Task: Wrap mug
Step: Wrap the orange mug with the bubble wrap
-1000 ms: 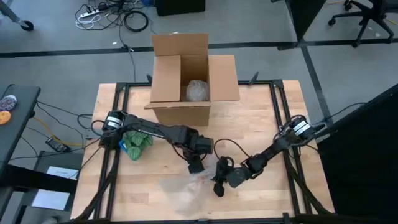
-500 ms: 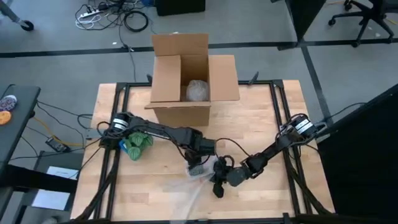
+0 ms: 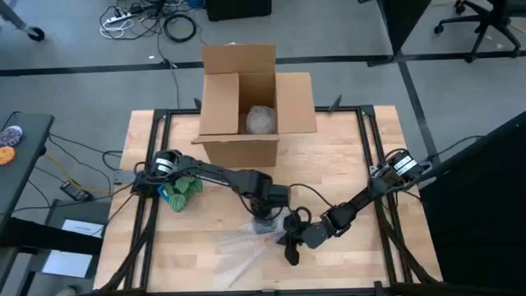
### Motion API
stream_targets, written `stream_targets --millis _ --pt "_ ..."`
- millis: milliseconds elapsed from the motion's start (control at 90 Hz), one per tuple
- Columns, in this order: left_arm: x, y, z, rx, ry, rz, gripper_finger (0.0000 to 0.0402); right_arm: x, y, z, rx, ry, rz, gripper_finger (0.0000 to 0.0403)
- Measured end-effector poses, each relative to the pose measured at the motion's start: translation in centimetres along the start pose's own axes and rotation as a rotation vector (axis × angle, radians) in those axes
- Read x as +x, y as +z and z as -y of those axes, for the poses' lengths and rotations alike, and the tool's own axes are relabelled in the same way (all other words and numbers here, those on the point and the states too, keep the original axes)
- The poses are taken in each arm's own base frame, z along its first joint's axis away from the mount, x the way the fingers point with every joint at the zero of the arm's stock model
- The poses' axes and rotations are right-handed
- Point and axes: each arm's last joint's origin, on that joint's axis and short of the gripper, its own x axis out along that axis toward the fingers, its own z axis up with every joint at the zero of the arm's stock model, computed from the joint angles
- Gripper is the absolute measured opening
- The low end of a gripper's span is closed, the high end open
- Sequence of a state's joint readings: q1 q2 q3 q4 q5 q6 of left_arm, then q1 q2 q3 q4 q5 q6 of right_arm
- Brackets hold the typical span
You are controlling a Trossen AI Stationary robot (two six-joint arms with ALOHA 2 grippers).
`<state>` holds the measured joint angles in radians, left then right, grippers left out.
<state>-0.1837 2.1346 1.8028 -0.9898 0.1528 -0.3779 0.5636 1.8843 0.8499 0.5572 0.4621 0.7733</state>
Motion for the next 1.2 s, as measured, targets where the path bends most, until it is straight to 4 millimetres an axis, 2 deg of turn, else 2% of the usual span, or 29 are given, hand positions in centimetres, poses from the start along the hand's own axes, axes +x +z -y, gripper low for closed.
stream_targets --millis 222,367,600,800,1200 --pt "-0.8 0.7 0.4 0.007 -0.004 0.044 0.0101 0.0 -0.1 0.2 -0.021 -0.025 -0.009 0.0027" --pt "-0.8 0.5 1.0 0.022 -0.014 0.047 0.0120 -0.2 -1.2 0.5 -0.072 -0.071 -0.074 0.0040" --pt "-0.6 0.0 2.2 0.054 0.005 0.053 0.0122 -1.1 -2.2 -0.5 -0.212 -0.062 -0.085 0.0092" --pt "-0.6 -0.2 2.5 0.059 0.024 0.058 0.0122 -2.3 -2.6 -1.7 -0.268 -0.047 -0.053 0.0139" --pt "-0.6 0.0 2.6 0.061 0.027 0.080 0.0122 -3.7 -3.3 -3.7 -0.447 0.018 0.013 0.0186"
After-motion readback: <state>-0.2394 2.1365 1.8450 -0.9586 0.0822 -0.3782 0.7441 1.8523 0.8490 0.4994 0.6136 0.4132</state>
